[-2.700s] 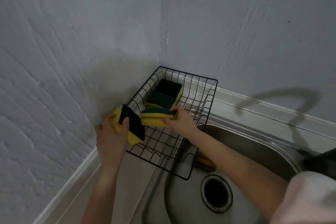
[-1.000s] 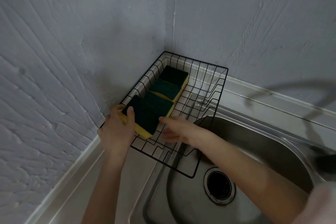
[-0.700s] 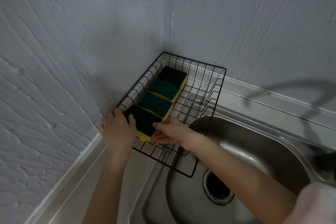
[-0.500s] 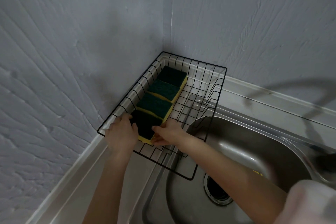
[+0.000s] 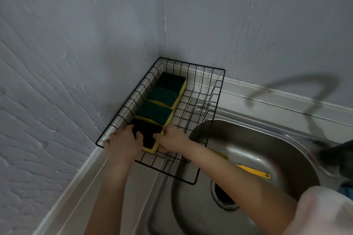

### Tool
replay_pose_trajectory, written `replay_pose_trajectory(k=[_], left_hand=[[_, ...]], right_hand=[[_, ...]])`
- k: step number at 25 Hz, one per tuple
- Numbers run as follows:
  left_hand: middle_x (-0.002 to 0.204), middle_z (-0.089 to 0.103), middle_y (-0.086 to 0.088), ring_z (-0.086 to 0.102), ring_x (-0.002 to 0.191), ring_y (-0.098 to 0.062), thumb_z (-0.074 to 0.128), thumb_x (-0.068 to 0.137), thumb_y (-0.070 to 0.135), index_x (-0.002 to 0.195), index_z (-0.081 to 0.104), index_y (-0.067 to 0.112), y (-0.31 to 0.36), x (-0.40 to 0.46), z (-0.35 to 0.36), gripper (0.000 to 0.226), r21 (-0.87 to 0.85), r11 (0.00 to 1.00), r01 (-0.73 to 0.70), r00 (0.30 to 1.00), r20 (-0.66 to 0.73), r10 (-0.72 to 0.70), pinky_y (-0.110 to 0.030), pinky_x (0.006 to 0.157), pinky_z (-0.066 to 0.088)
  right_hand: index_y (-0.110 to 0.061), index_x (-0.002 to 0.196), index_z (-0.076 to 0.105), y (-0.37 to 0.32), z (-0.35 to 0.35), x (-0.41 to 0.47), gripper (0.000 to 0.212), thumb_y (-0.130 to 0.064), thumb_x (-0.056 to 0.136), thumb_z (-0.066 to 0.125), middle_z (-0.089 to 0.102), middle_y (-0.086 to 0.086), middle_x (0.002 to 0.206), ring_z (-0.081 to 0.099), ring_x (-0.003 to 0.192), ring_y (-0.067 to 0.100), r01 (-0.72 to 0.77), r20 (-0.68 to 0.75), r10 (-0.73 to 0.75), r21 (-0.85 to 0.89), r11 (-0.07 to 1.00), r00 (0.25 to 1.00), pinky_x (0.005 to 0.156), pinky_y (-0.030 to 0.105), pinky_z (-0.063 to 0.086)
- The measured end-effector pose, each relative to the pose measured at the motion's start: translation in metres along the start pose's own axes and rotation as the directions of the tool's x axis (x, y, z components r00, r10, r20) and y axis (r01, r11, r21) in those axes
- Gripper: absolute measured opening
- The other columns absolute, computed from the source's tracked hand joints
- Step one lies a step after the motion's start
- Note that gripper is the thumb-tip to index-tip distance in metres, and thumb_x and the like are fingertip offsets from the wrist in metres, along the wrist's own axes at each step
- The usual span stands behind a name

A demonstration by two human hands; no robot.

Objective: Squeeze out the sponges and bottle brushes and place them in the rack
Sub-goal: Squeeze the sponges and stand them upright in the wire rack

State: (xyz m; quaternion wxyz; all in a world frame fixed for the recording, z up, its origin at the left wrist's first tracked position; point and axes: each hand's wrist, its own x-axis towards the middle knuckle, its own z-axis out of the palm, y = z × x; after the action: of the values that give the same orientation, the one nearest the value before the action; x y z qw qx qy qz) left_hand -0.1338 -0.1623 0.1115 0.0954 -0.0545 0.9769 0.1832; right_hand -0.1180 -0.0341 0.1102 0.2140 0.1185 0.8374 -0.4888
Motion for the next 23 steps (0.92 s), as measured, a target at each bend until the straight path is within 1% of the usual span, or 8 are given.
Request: replay_pose_trajectory(k=[2,4,6,8,10,12,16,23], left_hand=[[0.140,0.046,-0.013,0.044,0.125,-0.034,0.041,0.092,0.028,0.134,0.042,0.014,0.006,-0.008,-0.004,0.044,-0.014,0.999,-0.047,0.999,-0.016,0.046,-0.045,0.104,0.033],[0.140,0.047,-0.013,0.045,0.125,-0.032,0.041,0.092,0.027,0.134,0.042,0.013,0.012,-0.021,-0.008,0.044,-0.046,0.994,-0.100,0.995,-0.028,0.099,-0.045,0.104,0.034],[0.137,0.049,-0.012,0.046,0.124,-0.031,0.043,0.092,0.025,0.134,0.042,0.011,0.019,-0.034,-0.011,0.044,-0.080,0.982,-0.173,0.985,-0.036,0.171,-0.045,0.104,0.037],[0.139,0.047,-0.013,0.044,0.127,-0.031,0.047,0.090,0.025,0.135,0.039,0.011,0.025,-0.048,-0.011,0.048,-0.102,0.960,-0.260,0.966,-0.045,0.256,-0.047,0.104,0.038],[0.148,0.037,-0.013,0.035,0.135,-0.029,0.049,0.090,0.028,0.140,0.030,0.012,0.033,-0.067,-0.009,0.056,-0.108,0.934,-0.341,0.940,-0.027,0.340,-0.048,0.109,0.033],[0.152,0.029,-0.012,0.026,0.140,-0.027,0.049,0.090,0.030,0.143,0.023,0.015,0.044,-0.088,-0.005,0.061,-0.094,0.902,-0.421,0.907,-0.011,0.422,-0.047,0.114,0.027],[0.153,0.026,-0.007,0.024,0.141,-0.025,0.049,0.090,0.032,0.144,0.020,0.019,0.063,-0.127,0.008,0.063,-0.061,0.854,-0.516,0.855,0.013,0.518,-0.045,0.116,0.025],[0.156,0.016,-0.006,0.013,0.144,-0.024,0.041,0.093,0.035,0.145,0.015,0.023,0.094,-0.188,0.036,0.059,-0.015,0.791,-0.612,0.776,0.180,0.604,-0.043,0.118,0.014]], right_hand=[[0.002,0.124,0.043,-0.003,-0.009,-0.013,0.040,-0.021,0.092,0.046,0.060,0.019,0.105,0.056,0.090,0.025,0.048,-0.032,-0.051,-0.081,0.996,0.998,0.063,0.027,0.045],[-0.002,0.132,0.039,-0.003,-0.017,-0.028,0.045,-0.019,0.091,0.046,0.055,0.015,0.113,0.054,0.104,0.024,0.135,-0.105,-0.153,-0.163,0.977,0.983,0.080,0.029,0.045],[-0.008,0.138,0.035,0.002,-0.023,-0.045,0.051,-0.018,0.089,0.048,0.048,0.014,0.132,0.045,0.123,0.027,0.206,-0.184,-0.255,-0.248,0.946,0.949,0.102,0.034,0.040],[-0.011,0.141,0.030,0.010,-0.030,-0.065,0.056,-0.018,0.089,0.049,0.040,0.015,0.141,0.035,0.133,0.029,0.208,-0.262,-0.308,-0.349,0.914,0.915,0.112,0.040,0.031],[-0.013,0.143,0.025,0.023,-0.036,-0.089,0.061,-0.022,0.088,0.051,0.033,0.011,0.148,0.026,0.139,0.027,0.164,-0.322,-0.329,-0.447,0.880,0.888,0.117,0.041,0.022],[-0.016,0.144,0.022,0.039,-0.041,-0.112,0.065,-0.025,0.088,0.051,0.027,0.007,0.153,0.020,0.142,0.024,0.105,-0.377,-0.317,-0.487,0.867,0.870,0.119,0.039,0.016],[-0.020,0.146,0.019,0.079,-0.051,-0.154,0.067,-0.027,0.087,0.051,0.021,0.002,0.156,0.013,0.145,0.022,-0.025,-0.467,-0.222,-0.467,0.884,0.856,0.120,0.039,0.011],[-0.021,0.146,0.018,0.159,-0.061,-0.226,0.066,-0.032,0.089,0.050,0.020,0.004,0.156,0.010,0.146,0.024,-0.165,-0.564,-0.044,-0.315,0.935,0.824,0.119,0.041,0.009]])
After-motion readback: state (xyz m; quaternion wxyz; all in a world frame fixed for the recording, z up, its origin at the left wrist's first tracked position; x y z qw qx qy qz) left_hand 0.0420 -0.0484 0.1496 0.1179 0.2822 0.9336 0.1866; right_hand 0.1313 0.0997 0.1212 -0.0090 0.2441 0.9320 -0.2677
